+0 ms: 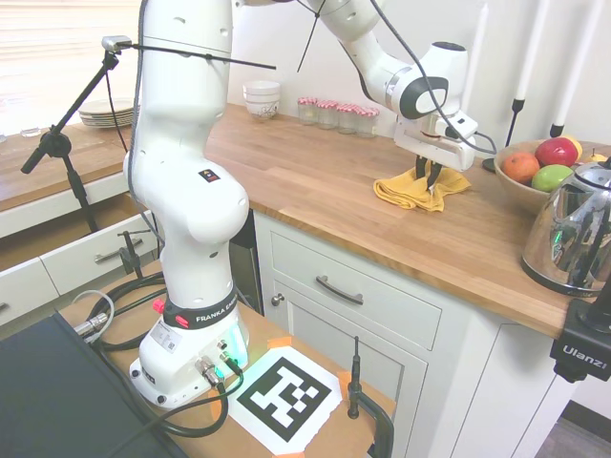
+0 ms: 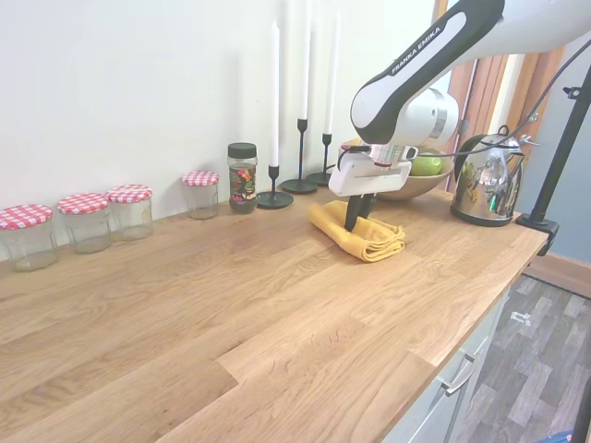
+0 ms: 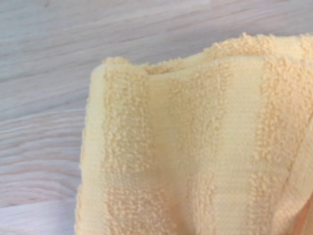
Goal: Wipe the counter
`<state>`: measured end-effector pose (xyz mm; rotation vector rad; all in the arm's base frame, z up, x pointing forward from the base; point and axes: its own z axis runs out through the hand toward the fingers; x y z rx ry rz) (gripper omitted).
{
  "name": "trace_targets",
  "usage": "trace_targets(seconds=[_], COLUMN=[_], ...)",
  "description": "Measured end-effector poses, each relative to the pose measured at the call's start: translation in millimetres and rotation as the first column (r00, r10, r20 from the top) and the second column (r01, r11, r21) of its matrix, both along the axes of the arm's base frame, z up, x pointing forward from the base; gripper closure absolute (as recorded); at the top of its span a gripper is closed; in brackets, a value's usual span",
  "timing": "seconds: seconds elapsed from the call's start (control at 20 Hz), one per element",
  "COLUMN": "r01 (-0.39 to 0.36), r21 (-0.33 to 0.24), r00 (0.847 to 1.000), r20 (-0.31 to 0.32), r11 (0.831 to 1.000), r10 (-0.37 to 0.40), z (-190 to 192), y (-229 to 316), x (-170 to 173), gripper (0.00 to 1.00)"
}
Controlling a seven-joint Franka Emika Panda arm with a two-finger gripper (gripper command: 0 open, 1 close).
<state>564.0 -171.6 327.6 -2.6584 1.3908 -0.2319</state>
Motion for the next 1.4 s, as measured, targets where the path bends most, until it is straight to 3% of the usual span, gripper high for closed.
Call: trace_targets(seconds=[0.55,1.4], r01=[-0.030,-0.178], r21=[-0.004,-0.082], r00=[1.000,0.984], r20=[0.000,-0.022], r11=[1.000,0.981], r10=[0.030,0.176], z=[0,4], y=[15,203], x=[5,25], gripper=[1.00,1.00])
